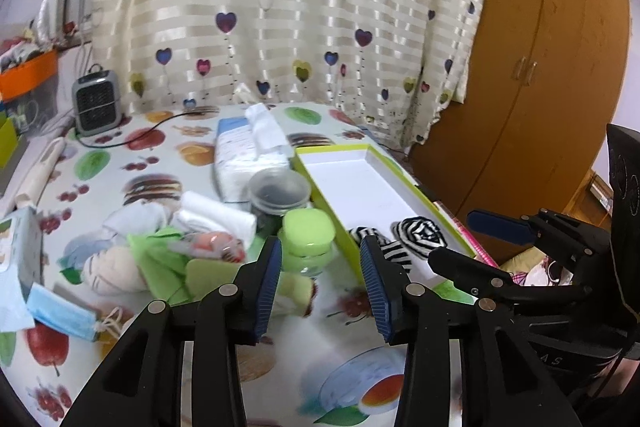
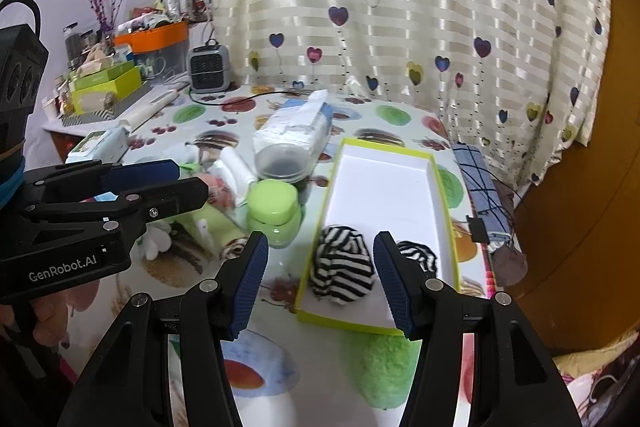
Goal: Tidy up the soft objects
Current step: 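Move both open grippers back toward the pile of soft items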
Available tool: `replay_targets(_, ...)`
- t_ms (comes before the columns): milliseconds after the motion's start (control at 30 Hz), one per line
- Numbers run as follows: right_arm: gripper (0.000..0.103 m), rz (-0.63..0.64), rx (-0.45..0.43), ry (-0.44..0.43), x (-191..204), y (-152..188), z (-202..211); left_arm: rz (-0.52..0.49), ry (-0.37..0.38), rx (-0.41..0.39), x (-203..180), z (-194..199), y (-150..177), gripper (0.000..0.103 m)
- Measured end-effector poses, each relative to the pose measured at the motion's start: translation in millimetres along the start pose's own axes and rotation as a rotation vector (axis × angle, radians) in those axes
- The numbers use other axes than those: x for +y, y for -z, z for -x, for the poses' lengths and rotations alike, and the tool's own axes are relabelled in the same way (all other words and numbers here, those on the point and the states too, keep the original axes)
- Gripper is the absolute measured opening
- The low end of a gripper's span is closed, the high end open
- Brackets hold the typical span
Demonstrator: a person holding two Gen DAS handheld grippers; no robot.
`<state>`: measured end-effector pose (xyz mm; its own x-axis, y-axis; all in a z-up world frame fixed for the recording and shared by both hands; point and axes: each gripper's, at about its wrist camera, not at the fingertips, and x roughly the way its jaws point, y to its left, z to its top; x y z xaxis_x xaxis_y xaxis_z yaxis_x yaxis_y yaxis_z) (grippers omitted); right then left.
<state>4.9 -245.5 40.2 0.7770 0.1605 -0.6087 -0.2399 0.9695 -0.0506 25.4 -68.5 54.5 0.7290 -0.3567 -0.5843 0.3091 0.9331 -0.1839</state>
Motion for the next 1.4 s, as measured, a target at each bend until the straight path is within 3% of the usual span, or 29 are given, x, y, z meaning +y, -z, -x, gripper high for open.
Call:
replay_targets(400,0.056,0.032,0.008,-0.052,20.9,-2.5,-6.3,0.047,-0.039,0.001,25.8,8.6,11.3,0.040)
replay_targets(800,0.056,0.067,0.023,-0.175,41.2,-1.7,-18.7,0.124,-0.123,0.013,63.4,17.4,28.6,0.040)
replay_targets(1400,0.056,0.140,0.097,-0.251,68.0,-5.0,-60.1,0.220,-0.182,0.090,110.7,2.9,52.0,0.049)
